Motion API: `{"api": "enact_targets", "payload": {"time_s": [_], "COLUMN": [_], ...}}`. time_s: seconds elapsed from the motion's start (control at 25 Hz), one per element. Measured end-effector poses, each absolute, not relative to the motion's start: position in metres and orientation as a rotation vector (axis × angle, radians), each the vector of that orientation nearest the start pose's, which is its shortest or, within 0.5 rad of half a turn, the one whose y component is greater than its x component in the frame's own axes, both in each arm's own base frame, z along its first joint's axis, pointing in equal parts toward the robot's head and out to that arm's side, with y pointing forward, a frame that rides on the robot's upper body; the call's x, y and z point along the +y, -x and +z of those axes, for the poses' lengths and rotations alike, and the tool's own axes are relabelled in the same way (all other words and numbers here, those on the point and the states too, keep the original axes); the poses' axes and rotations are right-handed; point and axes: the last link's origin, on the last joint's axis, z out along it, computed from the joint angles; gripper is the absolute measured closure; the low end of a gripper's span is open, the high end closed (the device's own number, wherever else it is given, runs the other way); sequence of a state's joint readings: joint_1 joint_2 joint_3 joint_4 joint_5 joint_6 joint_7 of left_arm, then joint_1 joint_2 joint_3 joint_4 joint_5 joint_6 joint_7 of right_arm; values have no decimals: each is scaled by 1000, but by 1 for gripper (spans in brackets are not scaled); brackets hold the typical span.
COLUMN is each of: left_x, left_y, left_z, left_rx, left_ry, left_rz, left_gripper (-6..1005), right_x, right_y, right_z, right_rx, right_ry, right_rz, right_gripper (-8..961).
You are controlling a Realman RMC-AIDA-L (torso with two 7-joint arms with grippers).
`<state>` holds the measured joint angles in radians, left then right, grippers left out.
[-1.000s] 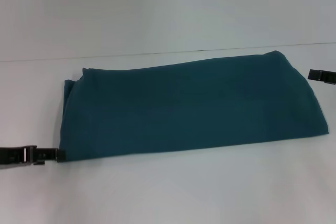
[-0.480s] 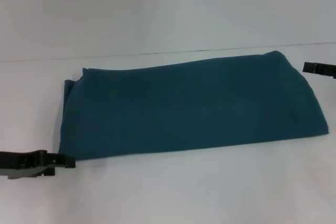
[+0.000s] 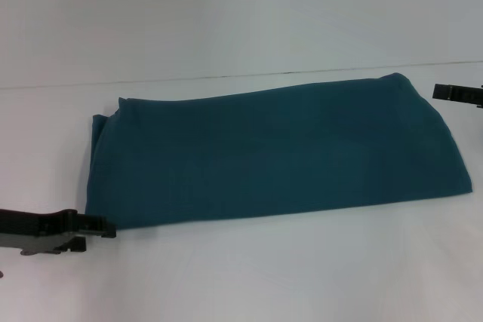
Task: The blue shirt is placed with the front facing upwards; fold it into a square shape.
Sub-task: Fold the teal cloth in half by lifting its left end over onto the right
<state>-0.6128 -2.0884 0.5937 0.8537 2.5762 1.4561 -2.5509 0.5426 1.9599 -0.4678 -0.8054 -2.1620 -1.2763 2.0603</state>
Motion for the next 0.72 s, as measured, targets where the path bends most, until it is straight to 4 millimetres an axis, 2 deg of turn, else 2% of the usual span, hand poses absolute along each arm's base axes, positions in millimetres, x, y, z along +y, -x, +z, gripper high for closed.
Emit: {"api": "enact_targets", "payload": {"time_s": [0.72], "left_x": [361], "left_y": [299], "left_z": [21], "left_rx": [-1924], "left_ry": [2033], "left_rz": [-133], "left_gripper": [312], "right_x": [382], "right_y": [-323], "right_z": [115], "right_rx": [1312], "right_ry": [2019], "right_rz": [599], "right_gripper": [228]}}
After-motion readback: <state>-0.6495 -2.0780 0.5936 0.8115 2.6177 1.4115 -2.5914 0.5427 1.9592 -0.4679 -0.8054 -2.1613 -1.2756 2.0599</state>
